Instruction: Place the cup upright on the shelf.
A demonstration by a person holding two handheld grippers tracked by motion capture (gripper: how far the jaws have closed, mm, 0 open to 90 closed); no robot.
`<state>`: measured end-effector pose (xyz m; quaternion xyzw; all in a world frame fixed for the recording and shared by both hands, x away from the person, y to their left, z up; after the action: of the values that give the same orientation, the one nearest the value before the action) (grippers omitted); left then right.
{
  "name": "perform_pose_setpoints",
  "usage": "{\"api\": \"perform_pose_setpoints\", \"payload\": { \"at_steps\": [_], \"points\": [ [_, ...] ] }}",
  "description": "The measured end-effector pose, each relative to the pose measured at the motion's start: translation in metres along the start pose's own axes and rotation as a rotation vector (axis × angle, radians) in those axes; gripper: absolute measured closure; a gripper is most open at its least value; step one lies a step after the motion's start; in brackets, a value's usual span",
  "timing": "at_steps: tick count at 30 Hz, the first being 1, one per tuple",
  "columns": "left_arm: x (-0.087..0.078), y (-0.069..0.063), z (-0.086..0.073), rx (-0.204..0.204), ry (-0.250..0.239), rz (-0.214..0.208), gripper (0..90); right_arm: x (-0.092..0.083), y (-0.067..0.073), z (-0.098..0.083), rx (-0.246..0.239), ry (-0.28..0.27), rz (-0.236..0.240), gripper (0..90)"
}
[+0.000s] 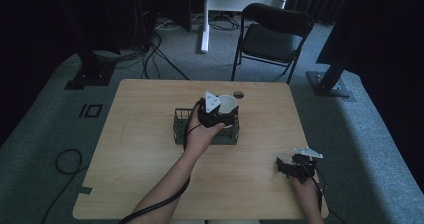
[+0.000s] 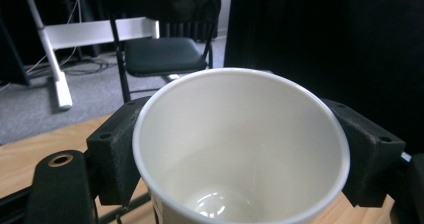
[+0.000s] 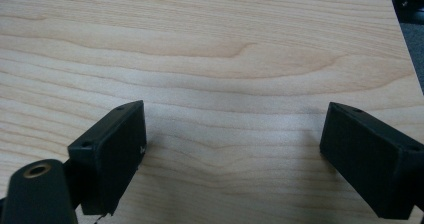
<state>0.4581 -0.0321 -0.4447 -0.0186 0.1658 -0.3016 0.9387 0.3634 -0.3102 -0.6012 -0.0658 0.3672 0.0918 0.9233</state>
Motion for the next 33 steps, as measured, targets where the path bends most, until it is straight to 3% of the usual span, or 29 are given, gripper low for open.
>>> {"api": "perform_pose_setpoints", "payload": {
  "at_steps": [14, 23, 26, 33],
  "points": [
    [0.019, 0.005, -0.025, -0.026, 0.053, 0.079, 20.1, 0.0, 0.0, 0.0, -0.001, 0.001, 0.002, 10.8],
    [0.026, 0.007, -0.032, -0.05, 0.041, 0.095, 20.1, 0.0, 0.0, 0.0, -0.001, 0.001, 0.003, 10.8],
    [0.029, 0.005, -0.034, -0.041, 0.044, 0.082, 20.2, 0.0, 0.0, 0.0, -0.001, 0.001, 0.003, 10.8],
    [0.031, 0.007, -0.04, -0.005, 0.052, 0.099, 20.2, 0.0, 0.0, 0.0, -0.002, 0.001, 0.004, 10.8]
  ]
}}
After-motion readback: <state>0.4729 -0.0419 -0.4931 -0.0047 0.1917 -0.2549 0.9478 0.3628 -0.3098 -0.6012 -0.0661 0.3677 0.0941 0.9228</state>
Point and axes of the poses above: each handheld gripper's, and its own axes: x roughly forward along the jaws, z roughly out of its top, y roughly to its left, the point moved 7 cm from there along x, roughly forward along the jaws, and after that the axes turned 5 degrees about -x, right-handed, at the moved point
